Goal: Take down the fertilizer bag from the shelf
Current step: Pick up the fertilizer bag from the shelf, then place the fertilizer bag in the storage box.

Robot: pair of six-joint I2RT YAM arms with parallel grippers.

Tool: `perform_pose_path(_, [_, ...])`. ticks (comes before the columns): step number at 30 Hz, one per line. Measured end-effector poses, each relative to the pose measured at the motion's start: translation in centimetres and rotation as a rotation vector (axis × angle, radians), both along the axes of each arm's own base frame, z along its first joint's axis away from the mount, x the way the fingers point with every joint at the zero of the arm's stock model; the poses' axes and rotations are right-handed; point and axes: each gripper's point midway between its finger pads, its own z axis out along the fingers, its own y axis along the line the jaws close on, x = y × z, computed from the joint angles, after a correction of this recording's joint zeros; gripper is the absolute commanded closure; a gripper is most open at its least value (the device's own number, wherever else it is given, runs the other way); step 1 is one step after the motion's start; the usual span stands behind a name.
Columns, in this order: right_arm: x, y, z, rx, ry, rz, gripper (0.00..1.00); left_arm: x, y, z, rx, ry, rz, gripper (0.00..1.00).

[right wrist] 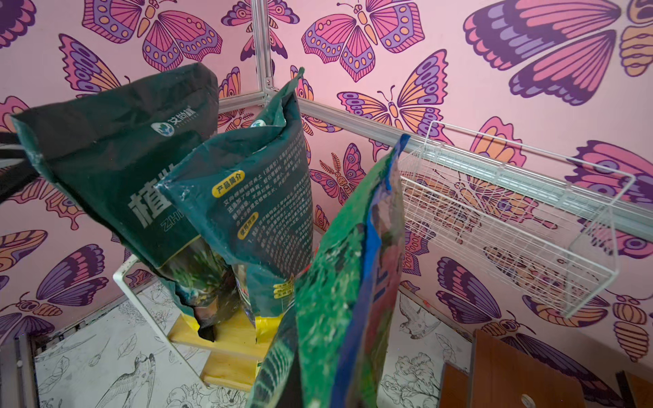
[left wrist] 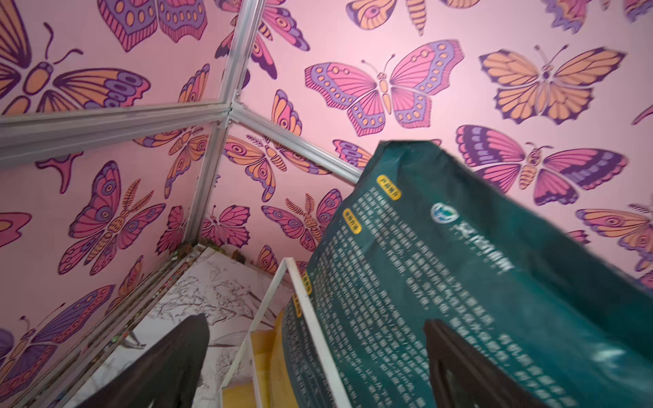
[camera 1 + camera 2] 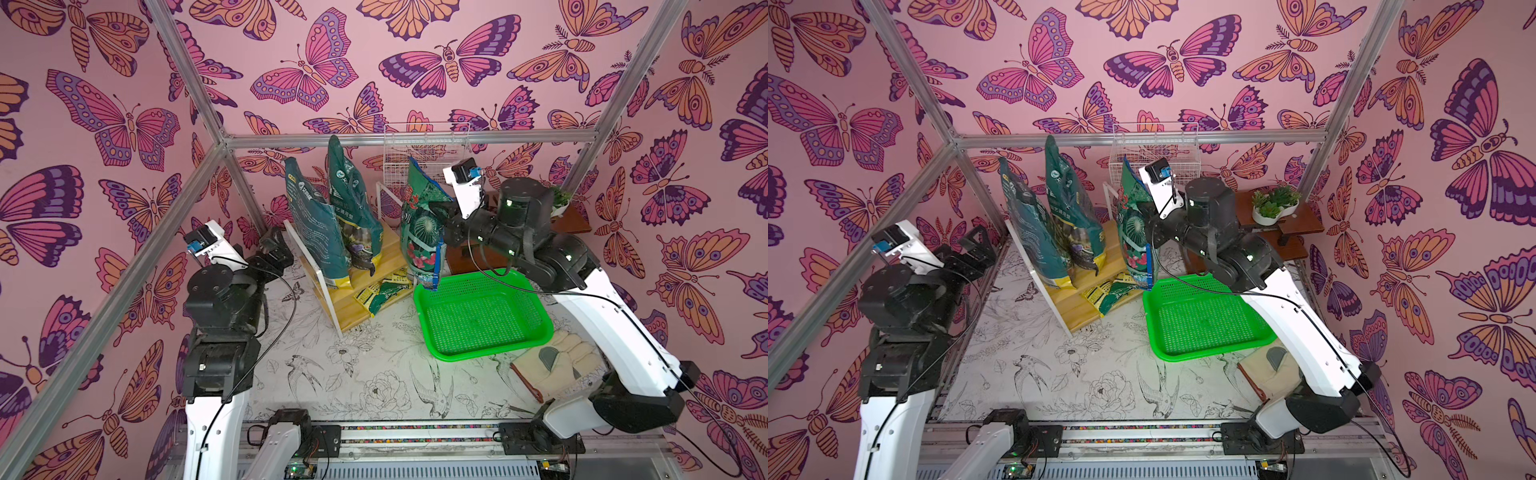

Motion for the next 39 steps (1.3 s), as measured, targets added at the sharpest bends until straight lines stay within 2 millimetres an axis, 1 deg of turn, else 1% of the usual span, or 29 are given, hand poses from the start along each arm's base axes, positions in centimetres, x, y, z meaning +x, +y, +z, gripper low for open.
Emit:
perform_pose_path(4, [-1.3, -2.3, 0.8, 0.001, -0.025, -0.038, 1.00, -0.4, -2.2, 2.8, -0.042, -0.056, -0.121, 0.00])
perform_pose_path(6, [-1.9, -3.7, 1.2, -0.002, -0.042, -0.068, 1.00, -0.5, -3.6, 3.7, -0.059, -0.070, -0.192, 0.00])
perform_pose_path(8, [-2.6, -5.2, 1.5, -0.013, -0.054, -0.102, 1.00, -0.4, -5.4, 4.2, -0.073, -0.071, -0.275, 0.00])
perform_pose_path(10, [-3.0, -6.5, 1.6, -0.028, -0.065, -0.137, 1.00, -0.1, -7.5, 4.1, -0.079, -0.057, -0.359, 0.00])
perform_pose_path(12, [-3.2, -7.7, 1.6, -0.041, -0.071, -0.173, 1.00, 0.1, -9.9, 3.5, -0.077, -0.033, -0.442, 0.00])
perform_pose_path(14, [-3.3, -8.9, 1.1, -0.065, -0.071, -0.220, 1.00, 0.2, -12.5, 2.8, -0.066, -0.006, -0.526, 0.00])
perform_pose_path(17, [-3.1, -10.5, 0.1, -0.106, -0.052, -0.283, 1.00, 0.5, -15.8, 1.4, -0.037, 0.038, -0.615, 0.00])
perform_pose_path(19, [-2.5, -11.6, -1.0, -0.134, -0.025, -0.332, 1.00, 0.5, -17.4, 0.2, -0.011, 0.066, -0.650, 0.00])
perform_pose_path(21, [-1.6, -12.9, -2.3, -0.149, 0.011, -0.382, 1.00, 0.6, -18.5, -0.7, 0.007, 0.085, -0.674, 0.00])
perform_pose_path(23, [-0.7, -14.4, -4.2, -0.161, 0.068, -0.431, 1.00, 0.5, -19.4, -1.4, 0.023, 0.097, -0.689, 0.00])
perform_pose_path(27, [0.9, -17.4, -8.7, -0.153, 0.216, -0.512, 1.00, 0.5, -20.9, -2.5, 0.034, 0.110, -0.719, 0.00])
perform_pose_path(28, [1.3, -17.9, -9.8, -0.148, 0.252, -0.525, 1.00, 0.5, -21.4, -3.1, 0.038, 0.125, -0.731, 0.00])
perform_pose_path(31, [1.9, -18.8, -12.6, -0.141, 0.336, -0.541, 1.00, 0.6, -22.8, -5.1, 0.064, 0.174, -0.754, 0.00])
perform_pose_path(34, [2.2, -19.6, -14.5, -0.132, 0.397, -0.555, 1.00, 0.6, -23.1, -6.5, 0.106, 0.201, -0.744, 0.00])
perform_pose_path(36, [2.3, -20.5, -15.6, -0.116, 0.433, -0.576, 1.00, 0.5, -23.0, -6.4, 0.123, 0.193, -0.731, 0.00])
perform_pose_path(39, [2.3, -21.9, -17.7, -0.091, 0.482, -0.606, 1.00, 0.2, -22.2, -5.6, 0.134, 0.163, -0.708, 0.00])
